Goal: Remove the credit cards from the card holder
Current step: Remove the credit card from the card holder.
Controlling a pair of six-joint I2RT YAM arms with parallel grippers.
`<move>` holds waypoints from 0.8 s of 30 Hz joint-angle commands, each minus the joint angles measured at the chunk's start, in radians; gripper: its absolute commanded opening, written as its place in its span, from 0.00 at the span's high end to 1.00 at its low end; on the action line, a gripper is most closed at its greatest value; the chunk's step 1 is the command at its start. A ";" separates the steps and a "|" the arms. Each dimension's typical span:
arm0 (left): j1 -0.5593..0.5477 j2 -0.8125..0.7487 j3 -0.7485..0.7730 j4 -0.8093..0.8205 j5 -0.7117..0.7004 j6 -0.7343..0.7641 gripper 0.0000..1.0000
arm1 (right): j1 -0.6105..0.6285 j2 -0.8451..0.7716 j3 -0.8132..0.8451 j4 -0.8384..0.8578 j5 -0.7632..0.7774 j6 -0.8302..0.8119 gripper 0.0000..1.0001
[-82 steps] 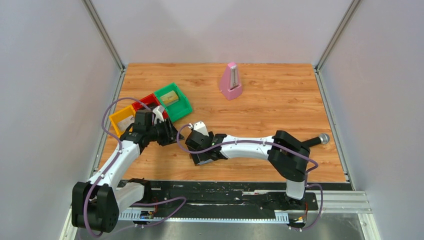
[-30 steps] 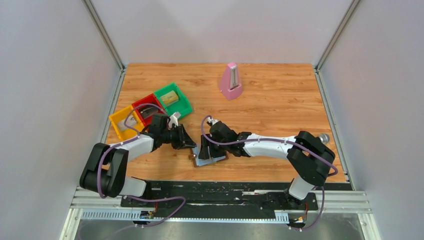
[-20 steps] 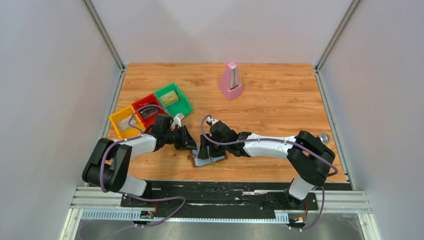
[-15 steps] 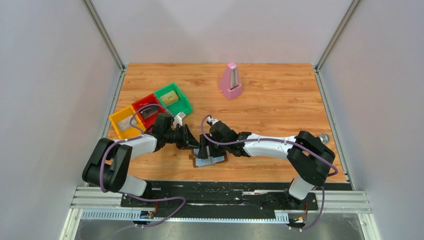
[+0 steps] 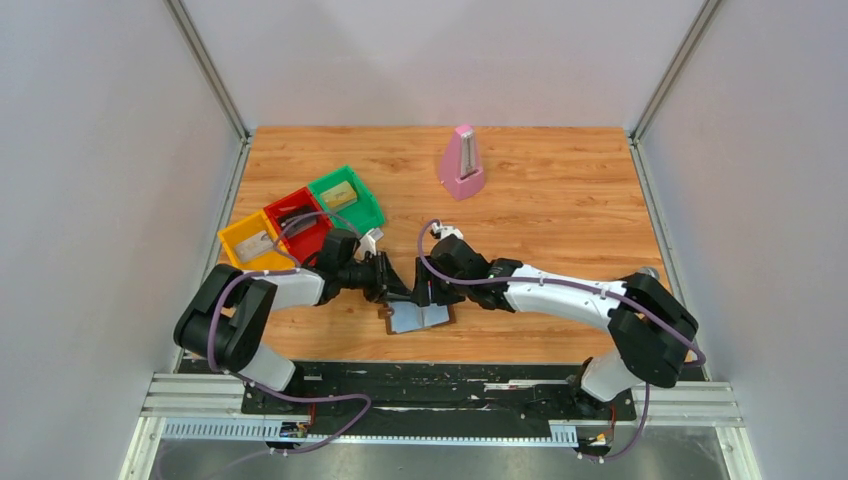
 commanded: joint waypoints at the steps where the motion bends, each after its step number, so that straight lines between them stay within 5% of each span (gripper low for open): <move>1: -0.041 0.042 0.045 0.077 0.014 -0.029 0.73 | -0.005 -0.070 0.028 -0.059 0.079 -0.013 0.45; 24: -0.069 0.026 0.102 -0.105 -0.124 0.087 0.70 | -0.050 -0.086 0.000 -0.045 0.014 -0.060 0.66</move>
